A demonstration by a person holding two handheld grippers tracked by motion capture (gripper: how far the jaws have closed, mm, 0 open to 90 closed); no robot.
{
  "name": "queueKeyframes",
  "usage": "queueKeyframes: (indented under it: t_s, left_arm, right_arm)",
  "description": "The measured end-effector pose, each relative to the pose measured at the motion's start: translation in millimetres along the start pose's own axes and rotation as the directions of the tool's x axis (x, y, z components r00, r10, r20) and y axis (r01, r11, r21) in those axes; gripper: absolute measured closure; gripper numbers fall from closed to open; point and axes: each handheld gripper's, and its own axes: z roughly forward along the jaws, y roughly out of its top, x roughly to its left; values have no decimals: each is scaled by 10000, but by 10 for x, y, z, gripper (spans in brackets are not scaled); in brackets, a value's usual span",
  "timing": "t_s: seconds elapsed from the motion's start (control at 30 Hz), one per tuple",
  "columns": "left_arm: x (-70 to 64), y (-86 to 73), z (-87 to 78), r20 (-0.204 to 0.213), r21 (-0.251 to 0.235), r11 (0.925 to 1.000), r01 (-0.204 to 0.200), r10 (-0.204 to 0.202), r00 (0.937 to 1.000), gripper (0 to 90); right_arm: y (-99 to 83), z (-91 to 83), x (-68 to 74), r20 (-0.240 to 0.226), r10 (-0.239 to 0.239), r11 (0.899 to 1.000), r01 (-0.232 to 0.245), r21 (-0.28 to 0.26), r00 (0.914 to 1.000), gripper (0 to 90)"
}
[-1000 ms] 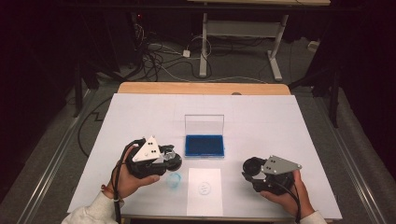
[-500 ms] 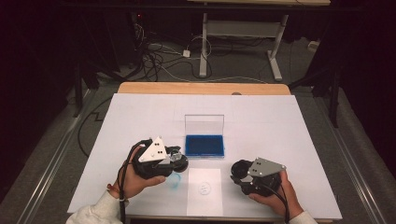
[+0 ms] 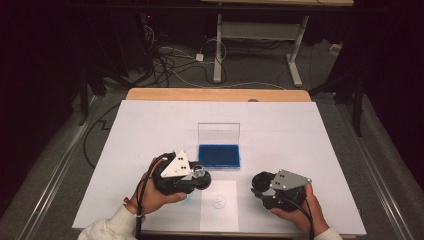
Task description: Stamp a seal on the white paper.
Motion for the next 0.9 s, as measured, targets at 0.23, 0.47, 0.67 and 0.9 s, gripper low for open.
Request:
queueKeyframes:
  t_s: [0.23,0.47,0.67,0.9]
  left_arm:
    - [-66,44,130,295,315,9991,-286,276,9992,547]
    - [-106,45,251,559,548,9979,-333,302,9980,547]
    - [-141,34,354,725,786,9960,-419,362,9967,547]
    - [-193,9,501,990,1051,9920,-700,596,9933,547]
  right_arm:
    - [-18,-16,-12,26,0,10000,0,29,10000,388]
    - [-30,-22,-15,32,2,10000,-3,91,10000,388]
    - [-38,-25,-19,49,14,9999,-14,138,10000,388]
    - [-47,-21,-26,44,10,9998,-11,187,10000,388]
